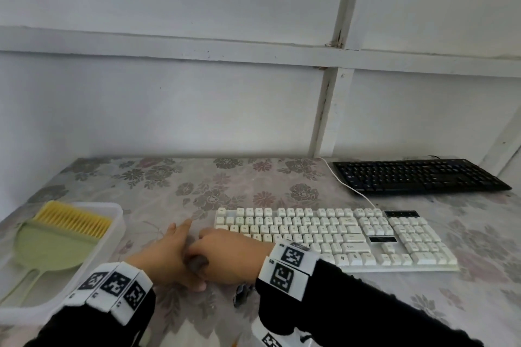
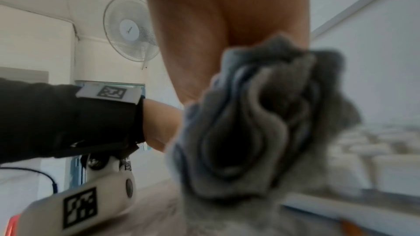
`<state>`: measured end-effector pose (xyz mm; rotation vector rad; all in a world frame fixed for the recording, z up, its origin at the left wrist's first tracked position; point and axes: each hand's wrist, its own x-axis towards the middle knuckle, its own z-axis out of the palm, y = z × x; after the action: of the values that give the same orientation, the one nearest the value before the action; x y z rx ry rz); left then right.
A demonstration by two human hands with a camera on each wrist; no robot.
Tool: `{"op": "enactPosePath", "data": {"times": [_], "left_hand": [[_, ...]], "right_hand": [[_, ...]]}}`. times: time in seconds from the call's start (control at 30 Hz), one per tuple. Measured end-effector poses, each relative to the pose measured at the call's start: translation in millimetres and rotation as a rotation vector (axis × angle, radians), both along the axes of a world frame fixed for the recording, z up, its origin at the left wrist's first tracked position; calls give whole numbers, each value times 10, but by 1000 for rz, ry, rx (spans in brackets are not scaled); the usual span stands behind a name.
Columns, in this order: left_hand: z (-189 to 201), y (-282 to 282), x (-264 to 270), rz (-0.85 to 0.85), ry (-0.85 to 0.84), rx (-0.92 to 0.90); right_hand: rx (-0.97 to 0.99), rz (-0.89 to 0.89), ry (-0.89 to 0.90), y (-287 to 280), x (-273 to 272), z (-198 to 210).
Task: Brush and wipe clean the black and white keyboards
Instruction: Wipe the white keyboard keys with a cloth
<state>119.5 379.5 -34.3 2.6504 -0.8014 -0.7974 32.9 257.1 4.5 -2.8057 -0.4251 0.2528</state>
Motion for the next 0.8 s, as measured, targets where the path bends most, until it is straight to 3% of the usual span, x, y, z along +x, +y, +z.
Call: {"op": "enactPosePath", "data": {"times": [0.1, 0.27, 0.8], "left_hand": [[85, -5, -63, -69, 80, -86], [154, -45, -147, -100, 92, -196], [-5, -119, -96, -157, 21, -73]], "right_hand": [[59, 41, -100, -172, -243, -30], [-79, -87, -126, -483, -527, -66], [-222, -475, -38, -1425, -1336, -71]]}}
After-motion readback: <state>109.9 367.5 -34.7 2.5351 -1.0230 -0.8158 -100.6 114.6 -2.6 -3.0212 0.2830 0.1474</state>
